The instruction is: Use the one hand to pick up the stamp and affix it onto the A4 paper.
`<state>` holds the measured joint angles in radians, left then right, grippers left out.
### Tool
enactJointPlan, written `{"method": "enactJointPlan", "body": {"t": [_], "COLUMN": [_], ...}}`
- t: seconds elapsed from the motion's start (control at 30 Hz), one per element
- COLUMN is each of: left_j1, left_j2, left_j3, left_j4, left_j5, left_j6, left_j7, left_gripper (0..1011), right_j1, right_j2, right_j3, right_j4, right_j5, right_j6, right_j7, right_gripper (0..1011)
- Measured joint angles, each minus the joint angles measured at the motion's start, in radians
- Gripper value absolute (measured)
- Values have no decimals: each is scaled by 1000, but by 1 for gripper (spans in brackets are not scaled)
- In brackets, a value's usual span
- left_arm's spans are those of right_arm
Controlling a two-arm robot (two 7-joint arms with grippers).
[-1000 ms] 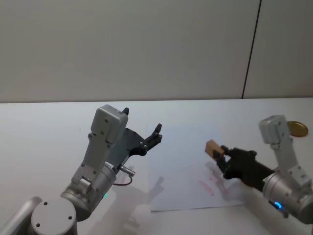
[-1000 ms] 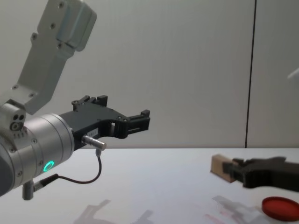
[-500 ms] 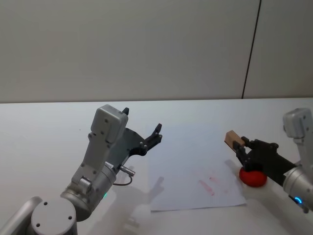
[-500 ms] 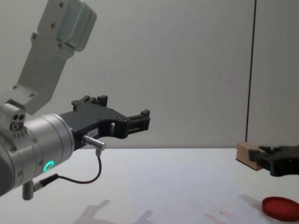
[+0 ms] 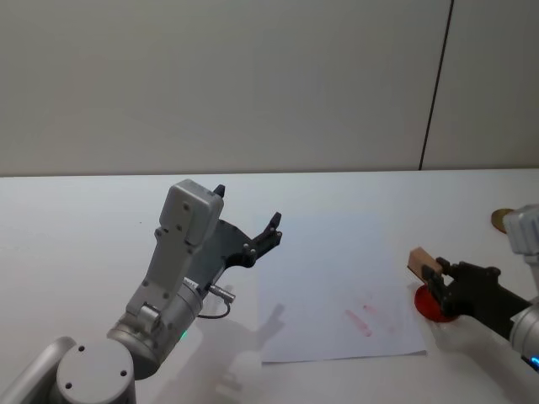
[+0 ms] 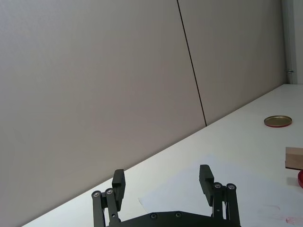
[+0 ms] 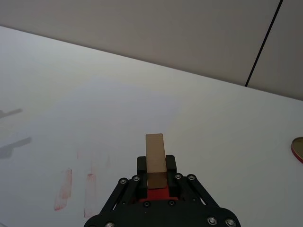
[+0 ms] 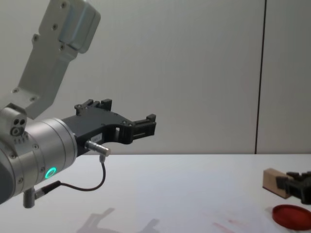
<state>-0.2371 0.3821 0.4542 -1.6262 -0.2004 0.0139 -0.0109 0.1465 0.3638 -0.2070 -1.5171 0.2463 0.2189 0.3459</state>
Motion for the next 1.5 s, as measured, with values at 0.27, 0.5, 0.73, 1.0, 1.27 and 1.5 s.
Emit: {"method": "enactJointPlan", "body": {"t": [0.27,0.5,0.73,1.0,1.27,1.5], "left_j1": [0,0,0,0,0,0], "left_j2": [0,0,0,0,0,0], "left_j3": [0,0,0,0,0,0], "left_j4": [0,0,0,0,0,0], "left_j5": [0,0,0,0,0,0], "left_j6": [0,0,0,0,0,0], "left_j7": [0,0,0,0,0,0], "left_gripper": [993,993,993,993,993,993], "right_j1": [-13,-20,-22,-23,-23,-22], "right_j2": [12,19,23,27,27,28], "right_j3": [3,5,7,8,9,12], "right_j4": [12,21,29,35,32,15], "right_j5": [-3,-8,-11,-13,-12,-3], "right_j6": [17,26,30,37,35,17], "right_j7": [3,3,2,4,3,-7], "right_gripper": [216,216,214,331,579,790]}}
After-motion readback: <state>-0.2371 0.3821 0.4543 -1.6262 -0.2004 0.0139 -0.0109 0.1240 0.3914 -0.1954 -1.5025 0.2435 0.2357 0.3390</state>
